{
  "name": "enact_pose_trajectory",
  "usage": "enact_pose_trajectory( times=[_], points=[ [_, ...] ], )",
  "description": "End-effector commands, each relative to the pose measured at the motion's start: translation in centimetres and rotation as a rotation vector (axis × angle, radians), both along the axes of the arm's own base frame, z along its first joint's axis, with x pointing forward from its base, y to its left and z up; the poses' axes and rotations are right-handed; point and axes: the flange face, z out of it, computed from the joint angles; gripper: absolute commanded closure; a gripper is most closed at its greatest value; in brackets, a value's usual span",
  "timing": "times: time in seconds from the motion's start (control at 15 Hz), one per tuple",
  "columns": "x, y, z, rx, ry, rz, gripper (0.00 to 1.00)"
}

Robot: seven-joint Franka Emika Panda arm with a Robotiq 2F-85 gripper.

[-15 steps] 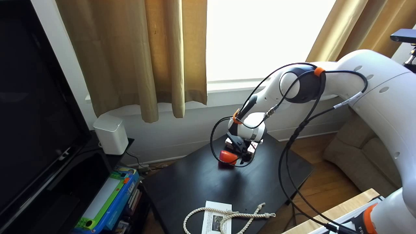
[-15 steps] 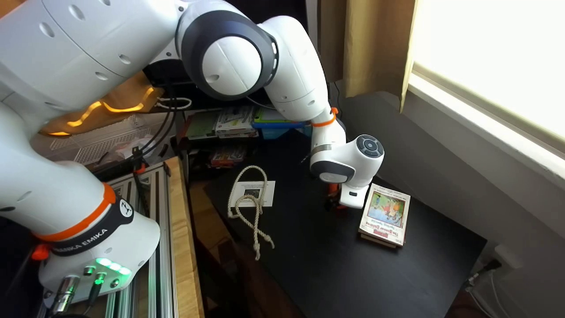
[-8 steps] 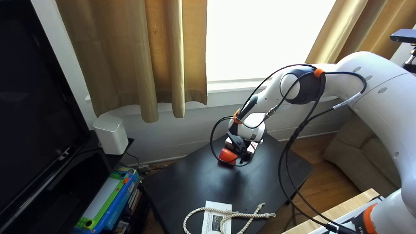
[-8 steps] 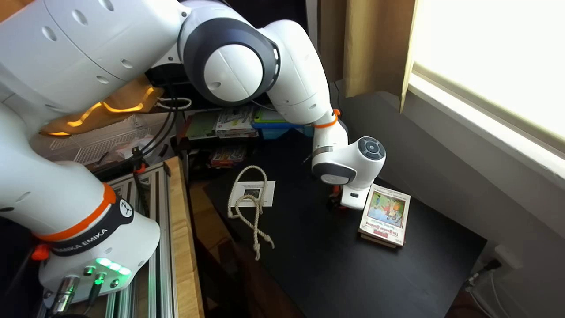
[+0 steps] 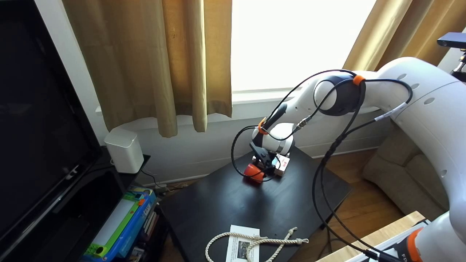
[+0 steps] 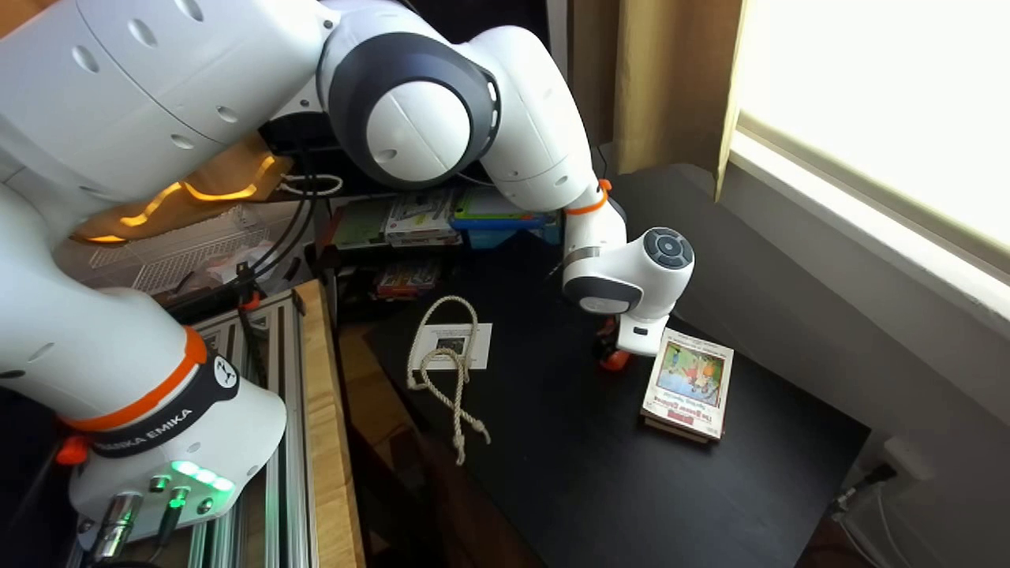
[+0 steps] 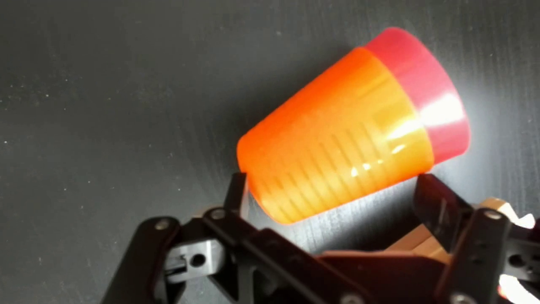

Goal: Stack the cups, then turn them upside down

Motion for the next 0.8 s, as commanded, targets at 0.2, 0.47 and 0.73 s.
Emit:
enact_pose_trajectory(
  times=[0.2, 0.47, 0.73],
  points=[
    [1.1, 2.6, 0.2, 0.08, -0.005, 0.077, 0.0],
    [1.0, 3.5, -0.2, 0.114, 0.034, 0.124, 0.0],
    [0.7, 4.0, -1.0, 0.144, 0.076, 0.193, 0.0]
  ],
)
